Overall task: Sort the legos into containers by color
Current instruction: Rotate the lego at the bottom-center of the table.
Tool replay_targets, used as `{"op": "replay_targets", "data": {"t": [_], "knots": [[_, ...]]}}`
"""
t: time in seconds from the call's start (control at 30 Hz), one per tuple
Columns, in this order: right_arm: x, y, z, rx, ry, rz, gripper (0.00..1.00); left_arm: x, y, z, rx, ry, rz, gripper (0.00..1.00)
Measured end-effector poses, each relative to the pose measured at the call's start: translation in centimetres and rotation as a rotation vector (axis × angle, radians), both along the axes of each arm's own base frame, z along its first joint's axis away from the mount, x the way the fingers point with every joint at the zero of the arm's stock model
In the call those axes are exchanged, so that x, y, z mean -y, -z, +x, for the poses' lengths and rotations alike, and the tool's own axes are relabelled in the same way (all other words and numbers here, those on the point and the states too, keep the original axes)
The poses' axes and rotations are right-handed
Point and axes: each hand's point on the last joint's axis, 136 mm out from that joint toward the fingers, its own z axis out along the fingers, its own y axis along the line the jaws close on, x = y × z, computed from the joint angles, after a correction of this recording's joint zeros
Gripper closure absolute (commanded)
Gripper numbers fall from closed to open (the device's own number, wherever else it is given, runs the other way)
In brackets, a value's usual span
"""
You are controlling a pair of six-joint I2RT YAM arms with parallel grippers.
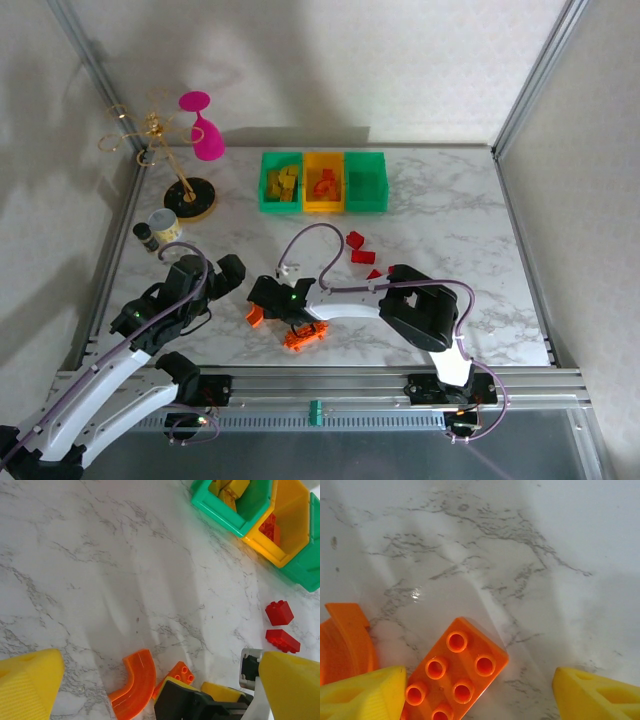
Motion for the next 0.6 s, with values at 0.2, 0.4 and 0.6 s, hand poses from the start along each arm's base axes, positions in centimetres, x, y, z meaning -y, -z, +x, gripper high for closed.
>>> {"op": "replay_targets", "data": {"t": [0.2, 0.4, 0.6], "knots": [[1.3, -0.2, -0.2, 0.009, 0.02, -0.037, 0.27, 0.0, 0.0, 0.0, 0.0, 0.0, 0.0, 0.0], [3.9, -0.5, -0.9, -0.004, 0.021, -0.104, 0.31, 0.0, 0.0, 0.0, 0.0, -0.002, -0.002, 0.0], [3.0, -0.4, -1.4, -0.036, 0.008, -0.063, 0.33, 0.0, -0.1, 0.0, 0.002, -0.009, -0.009, 0.0]]}}
